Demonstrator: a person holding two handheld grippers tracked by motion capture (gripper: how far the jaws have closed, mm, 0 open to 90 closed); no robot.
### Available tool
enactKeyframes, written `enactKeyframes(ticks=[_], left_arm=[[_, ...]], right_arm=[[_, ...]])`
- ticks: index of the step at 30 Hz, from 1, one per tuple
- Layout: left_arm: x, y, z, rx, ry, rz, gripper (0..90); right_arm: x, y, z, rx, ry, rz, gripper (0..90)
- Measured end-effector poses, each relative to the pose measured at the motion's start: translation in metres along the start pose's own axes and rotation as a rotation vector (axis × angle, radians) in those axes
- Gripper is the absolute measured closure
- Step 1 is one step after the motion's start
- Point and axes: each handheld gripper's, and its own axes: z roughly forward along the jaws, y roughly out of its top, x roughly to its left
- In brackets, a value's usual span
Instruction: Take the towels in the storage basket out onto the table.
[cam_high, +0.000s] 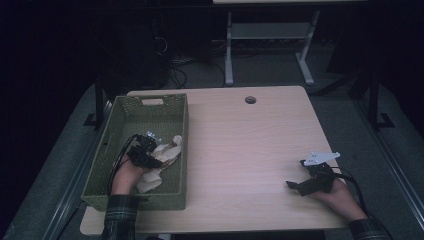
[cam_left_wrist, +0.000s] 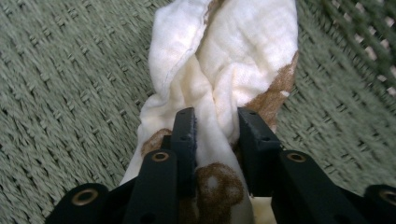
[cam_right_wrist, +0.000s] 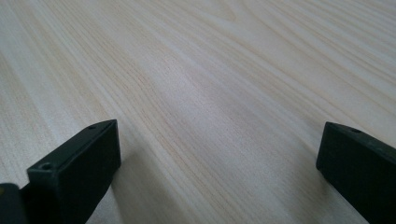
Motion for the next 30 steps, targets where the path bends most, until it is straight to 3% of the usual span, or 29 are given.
enactKeyframes(ticks=[2,4,9,10,11,21,26,30], left_arm=[[0.002,0.0,-0.004,-0.012,-0.001,-0.017,70.6],[0.005,-0.001,-0.011,-0.068,-0.011,-0.052,71.3],[0.007,-0.002,-0.021,-0.14,-0.024,-0.065,71.6],[0.007,-0.002,-0.026,-0.189,-0.027,-0.074,71.5],[0.007,-0.002,-0.026,-0.189,-0.027,-0.074,71.4],[0.007,-0.003,-0.061,-0.437,-0.111,-0.071,71.0],[0.006,-0.002,-0.073,-0.532,-0.161,-0.071,71.0],[0.007,-0.002,-0.079,-0.569,-0.173,-0.07,71.1]], right_arm=[[0.0,0.0,0.0,0.0,0.0,0.0,0.0],[0.0,0.0,0.0,0.0,0.0,0.0,0.0],[0.0,0.0,0.0,0.001,0.0,0.0,0.0],[0.0,0.0,0.0,0.001,0.0,0.0,0.0],[0.0,0.0,0.0,0.001,0.0,0.0,0.0],[0.0,0.0,0.0,0.001,0.0,0.0,0.0],[0.0,0.0,0.0,0.001,0.0,0.0,0.0],[0.0,0.0,0.0,0.001,0.0,-0.001,0.0]])
